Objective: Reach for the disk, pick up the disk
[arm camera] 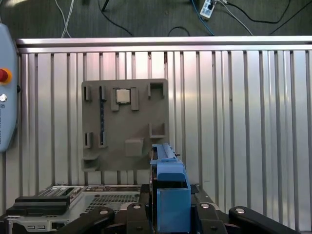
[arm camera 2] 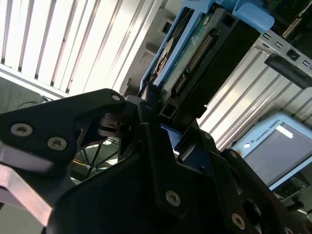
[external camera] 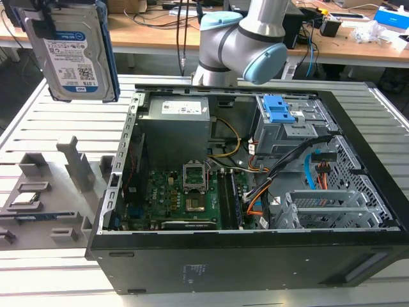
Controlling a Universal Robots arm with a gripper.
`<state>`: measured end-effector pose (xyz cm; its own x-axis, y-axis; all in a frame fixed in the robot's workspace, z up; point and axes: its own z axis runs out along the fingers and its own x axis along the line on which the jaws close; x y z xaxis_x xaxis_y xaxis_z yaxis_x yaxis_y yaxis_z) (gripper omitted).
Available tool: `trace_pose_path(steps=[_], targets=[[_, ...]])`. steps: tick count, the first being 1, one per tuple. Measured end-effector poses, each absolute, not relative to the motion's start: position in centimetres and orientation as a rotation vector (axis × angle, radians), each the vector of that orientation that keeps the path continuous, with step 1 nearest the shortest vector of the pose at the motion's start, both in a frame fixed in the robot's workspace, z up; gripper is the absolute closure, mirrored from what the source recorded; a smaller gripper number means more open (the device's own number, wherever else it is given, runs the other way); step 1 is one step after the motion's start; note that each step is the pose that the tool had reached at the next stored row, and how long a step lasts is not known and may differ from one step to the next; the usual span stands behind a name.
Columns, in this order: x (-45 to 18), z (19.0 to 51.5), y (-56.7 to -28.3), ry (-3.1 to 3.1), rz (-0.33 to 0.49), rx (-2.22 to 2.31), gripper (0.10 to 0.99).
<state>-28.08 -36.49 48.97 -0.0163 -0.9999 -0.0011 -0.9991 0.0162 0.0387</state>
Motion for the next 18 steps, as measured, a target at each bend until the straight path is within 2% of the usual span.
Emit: trace_pose_path(steps=[18], targets=[[-20.0,49.0,-36.3,-2.22,-0.045,2.184,0.718]])
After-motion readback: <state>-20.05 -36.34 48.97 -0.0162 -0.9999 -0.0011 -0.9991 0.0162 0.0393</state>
